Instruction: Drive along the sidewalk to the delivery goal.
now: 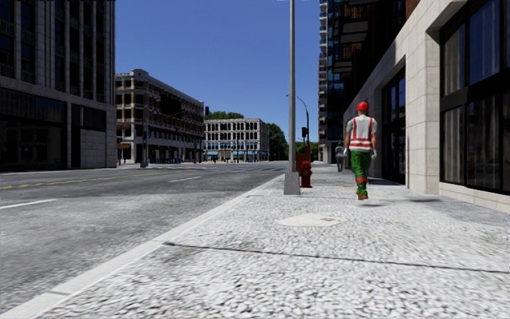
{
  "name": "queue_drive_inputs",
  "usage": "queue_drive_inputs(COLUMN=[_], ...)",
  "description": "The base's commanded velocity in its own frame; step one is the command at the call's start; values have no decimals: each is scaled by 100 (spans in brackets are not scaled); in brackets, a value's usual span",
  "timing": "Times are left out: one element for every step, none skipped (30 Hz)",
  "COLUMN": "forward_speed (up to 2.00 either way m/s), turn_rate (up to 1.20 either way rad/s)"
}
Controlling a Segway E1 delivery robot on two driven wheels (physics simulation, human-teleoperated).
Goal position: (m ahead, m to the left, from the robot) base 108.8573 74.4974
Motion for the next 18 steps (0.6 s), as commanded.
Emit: queue_drive_inputs(forward_speed=[179,180,180,180,180,180,180,180,180,180,180,180,180,180,180,180,184,184], turn_rate=[-57,-57,-57,-57,-57,-57,-57,-57,-46,0,0,0,0,0,0,0,0,0])
